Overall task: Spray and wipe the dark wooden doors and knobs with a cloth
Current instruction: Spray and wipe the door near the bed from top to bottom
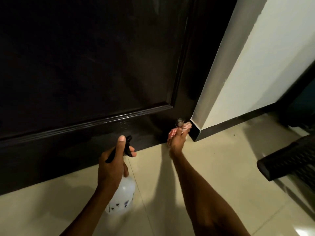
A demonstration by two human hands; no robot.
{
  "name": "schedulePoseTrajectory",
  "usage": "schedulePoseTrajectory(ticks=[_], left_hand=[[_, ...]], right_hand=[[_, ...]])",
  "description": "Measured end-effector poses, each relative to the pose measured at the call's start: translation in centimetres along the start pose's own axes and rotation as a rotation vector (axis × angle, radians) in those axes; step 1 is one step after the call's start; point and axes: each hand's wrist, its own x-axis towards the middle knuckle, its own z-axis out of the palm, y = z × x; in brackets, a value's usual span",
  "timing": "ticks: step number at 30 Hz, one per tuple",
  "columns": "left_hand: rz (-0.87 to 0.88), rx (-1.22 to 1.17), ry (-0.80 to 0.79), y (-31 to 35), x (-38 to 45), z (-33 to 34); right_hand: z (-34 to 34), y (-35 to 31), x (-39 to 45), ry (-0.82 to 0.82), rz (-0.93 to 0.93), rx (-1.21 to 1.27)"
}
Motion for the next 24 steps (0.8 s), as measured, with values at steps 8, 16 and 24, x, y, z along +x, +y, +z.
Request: schedulePoseTrajectory(ticks=[8,16,24], left_hand=[[-0.004,0.055,0.044,-0.1,0.2,-0.7],[-0.009,0.06,0.076,-0.1,-0.3,-3.0],[-0.02,0.022,0.084,0.1,-0.8,-2.8]], right_hand=[[3.9,3.1,-10.2,-0.184,0.057,-0.064],[0.8,2.5,0.5,-0.08,0.122,0.27],[-1.5,-3.7,-1.2,0.12,0.119,0.241]])
